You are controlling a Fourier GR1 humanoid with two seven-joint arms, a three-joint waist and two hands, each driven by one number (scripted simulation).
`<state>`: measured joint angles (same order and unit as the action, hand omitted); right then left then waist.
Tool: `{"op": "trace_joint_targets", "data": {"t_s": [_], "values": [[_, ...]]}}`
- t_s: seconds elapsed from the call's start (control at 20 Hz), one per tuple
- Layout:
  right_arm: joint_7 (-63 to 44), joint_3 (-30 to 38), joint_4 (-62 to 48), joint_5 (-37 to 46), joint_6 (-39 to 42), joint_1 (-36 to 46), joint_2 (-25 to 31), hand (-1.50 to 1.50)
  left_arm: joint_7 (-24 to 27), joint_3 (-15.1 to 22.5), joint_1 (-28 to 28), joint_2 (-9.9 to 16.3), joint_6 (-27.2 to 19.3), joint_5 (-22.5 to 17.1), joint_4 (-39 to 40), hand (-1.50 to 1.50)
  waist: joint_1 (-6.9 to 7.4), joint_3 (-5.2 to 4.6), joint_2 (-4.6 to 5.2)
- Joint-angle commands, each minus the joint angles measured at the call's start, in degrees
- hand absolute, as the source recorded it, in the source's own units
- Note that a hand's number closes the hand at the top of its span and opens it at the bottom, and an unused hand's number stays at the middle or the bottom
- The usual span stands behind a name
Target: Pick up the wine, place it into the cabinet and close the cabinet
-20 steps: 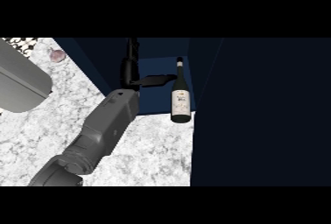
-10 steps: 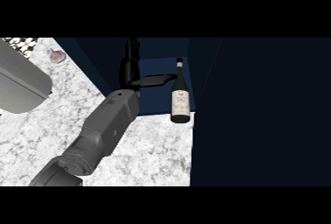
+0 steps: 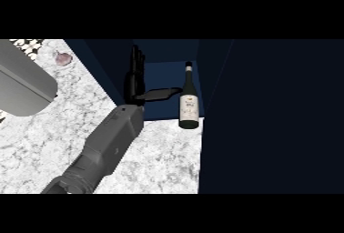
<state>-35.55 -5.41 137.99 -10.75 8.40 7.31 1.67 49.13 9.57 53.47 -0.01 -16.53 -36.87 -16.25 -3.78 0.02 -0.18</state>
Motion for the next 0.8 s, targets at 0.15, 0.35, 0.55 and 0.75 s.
{"op": "trace_joint_targets", "data": {"t_s": [0.15,0.35,0.55,0.75], "values": [[1.36,1.63,3.23,-2.67,1.31,-4.36,0.80,-1.50,-1.94,16.30,-11.46,0.01,-10.59,-10.61,-17.83,-1.50,0.80,-0.01,0.00],[-3.52,3.02,7.80,-1.92,-0.99,-2.99,2.08,-1.50,-3.33,25.61,-18.76,0.01,-19.07,-11.15,-29.77,-1.50,2.32,-0.03,-0.22],[-4.19,3.44,6.41,-0.82,-2.57,-0.15,2.09,-1.50,-5.51,28.37,-23.57,0.01,-23.40,-6.09,-40.32,-1.50,3.84,-0.02,-0.13],[-2.72,4.55,6.63,-2.64,-0.41,-3.38,3.18,-1.50,-8.05,31.21,-29.54,0.30,-27.53,-3.47,-51.60,-1.50,4.01,0.00,-0.14]]}}
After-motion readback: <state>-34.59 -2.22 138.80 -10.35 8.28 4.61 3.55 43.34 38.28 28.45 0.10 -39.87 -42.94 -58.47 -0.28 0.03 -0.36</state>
